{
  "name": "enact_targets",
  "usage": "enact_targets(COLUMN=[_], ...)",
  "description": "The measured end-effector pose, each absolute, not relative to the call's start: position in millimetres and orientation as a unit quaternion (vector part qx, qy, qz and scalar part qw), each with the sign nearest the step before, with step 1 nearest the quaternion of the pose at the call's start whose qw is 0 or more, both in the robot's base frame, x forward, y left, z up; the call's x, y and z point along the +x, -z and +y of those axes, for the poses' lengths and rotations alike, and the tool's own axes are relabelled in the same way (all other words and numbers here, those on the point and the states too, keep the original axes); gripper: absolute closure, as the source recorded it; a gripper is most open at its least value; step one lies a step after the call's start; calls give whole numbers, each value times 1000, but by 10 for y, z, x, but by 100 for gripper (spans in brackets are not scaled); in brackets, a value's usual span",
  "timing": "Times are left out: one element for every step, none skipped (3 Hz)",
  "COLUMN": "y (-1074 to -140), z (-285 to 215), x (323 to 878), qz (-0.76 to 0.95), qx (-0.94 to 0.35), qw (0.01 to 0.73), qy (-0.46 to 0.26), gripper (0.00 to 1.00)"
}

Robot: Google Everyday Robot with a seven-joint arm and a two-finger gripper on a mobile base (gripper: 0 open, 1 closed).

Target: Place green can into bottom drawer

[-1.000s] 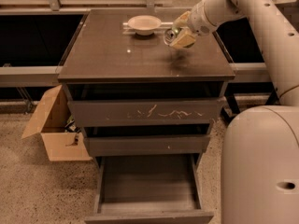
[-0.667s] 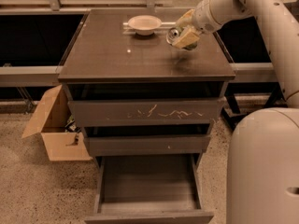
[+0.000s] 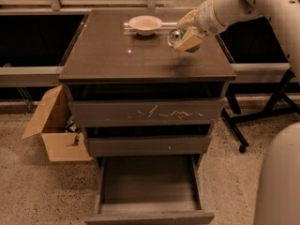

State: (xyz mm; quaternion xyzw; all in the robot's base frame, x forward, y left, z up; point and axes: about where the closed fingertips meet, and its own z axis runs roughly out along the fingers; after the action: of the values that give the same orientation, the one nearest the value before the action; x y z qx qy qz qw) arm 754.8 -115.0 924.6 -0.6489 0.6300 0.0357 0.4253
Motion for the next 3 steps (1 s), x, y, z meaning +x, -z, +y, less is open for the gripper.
enact_targets(y=[-9280,-9278,-9270], z=[-845,-840,-814], x=[6789,6776,6707], qz=[603,603,606], qx=[-681,-682,-685], qw=[415,413,404], qy=[-23,-21,-16], gripper=[100,100,100])
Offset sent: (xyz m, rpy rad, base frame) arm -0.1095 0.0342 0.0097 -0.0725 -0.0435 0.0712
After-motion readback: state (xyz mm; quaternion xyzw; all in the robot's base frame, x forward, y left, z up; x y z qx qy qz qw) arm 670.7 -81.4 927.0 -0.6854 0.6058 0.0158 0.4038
